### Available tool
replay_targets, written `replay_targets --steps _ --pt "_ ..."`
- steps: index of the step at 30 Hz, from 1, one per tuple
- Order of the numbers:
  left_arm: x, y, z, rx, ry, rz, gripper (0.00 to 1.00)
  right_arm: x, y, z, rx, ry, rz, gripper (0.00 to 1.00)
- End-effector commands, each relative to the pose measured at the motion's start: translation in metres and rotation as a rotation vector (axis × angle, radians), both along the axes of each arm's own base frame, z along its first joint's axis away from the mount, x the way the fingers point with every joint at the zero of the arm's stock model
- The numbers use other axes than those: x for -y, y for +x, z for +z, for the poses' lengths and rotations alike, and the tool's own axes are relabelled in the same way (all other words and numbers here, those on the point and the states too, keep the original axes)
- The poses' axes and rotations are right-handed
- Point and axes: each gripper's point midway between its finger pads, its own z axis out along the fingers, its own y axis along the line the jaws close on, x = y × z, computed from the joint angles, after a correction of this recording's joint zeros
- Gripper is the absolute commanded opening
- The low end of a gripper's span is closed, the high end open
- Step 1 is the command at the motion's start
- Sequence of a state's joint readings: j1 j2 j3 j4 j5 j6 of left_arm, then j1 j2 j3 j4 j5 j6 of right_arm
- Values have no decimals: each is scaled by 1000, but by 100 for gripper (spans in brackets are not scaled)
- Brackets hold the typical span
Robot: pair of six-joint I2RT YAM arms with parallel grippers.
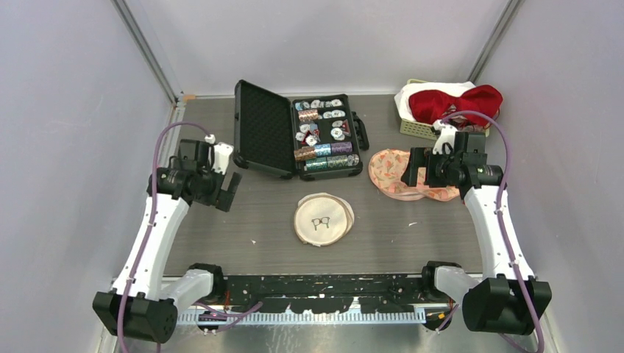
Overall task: Unzip the laundry bag and remove the bra
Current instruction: Reset both arms
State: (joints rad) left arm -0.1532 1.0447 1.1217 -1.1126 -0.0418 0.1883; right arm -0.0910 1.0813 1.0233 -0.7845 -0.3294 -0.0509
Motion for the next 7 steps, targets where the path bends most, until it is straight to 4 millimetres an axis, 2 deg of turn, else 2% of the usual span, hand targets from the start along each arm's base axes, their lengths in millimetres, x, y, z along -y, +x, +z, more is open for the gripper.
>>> replay_targets --steps 1,7 --pt "-10 7 16 106 -34 92 100 3 -4 -2 40 -48 30 100" --pt "-13 6 21 139 -43 104 100 1 -7 -4 35 -45 55 100"
